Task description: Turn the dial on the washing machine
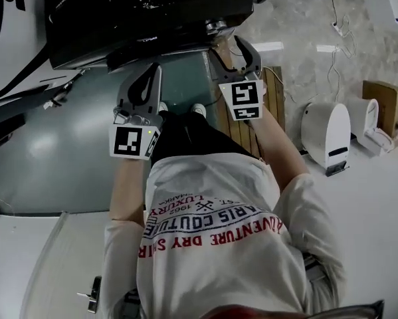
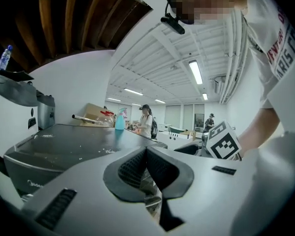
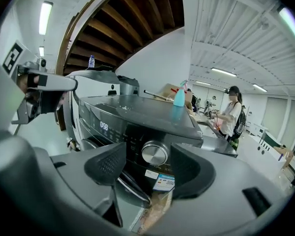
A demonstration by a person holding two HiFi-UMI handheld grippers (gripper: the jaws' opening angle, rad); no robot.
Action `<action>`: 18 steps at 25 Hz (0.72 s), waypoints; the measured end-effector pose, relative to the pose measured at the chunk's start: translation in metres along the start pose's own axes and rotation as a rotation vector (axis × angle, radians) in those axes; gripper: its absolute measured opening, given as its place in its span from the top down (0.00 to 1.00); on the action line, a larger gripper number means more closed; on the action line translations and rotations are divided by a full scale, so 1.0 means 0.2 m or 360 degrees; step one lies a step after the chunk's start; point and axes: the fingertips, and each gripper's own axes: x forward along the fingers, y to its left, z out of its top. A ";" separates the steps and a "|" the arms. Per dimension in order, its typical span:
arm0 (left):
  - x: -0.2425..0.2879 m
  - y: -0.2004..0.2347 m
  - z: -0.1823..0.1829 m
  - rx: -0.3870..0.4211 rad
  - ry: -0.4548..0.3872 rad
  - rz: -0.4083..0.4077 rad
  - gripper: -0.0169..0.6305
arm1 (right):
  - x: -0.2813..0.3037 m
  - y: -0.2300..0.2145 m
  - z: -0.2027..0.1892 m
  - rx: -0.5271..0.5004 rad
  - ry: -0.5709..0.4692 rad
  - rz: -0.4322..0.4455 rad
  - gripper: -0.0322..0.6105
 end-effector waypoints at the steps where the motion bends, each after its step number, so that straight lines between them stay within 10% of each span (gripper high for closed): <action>1: 0.01 0.01 -0.03 -0.0007 0.0004 0.0018 0.95 | 0.03 -0.01 -0.02 -0.0009 -0.0014 -0.0003 0.51; 18: 0.10 0.10 -0.27 -0.0039 0.0004 0.0148 0.95 | 0.36 -0.05 -0.18 -0.0077 -0.0002 -0.0117 0.48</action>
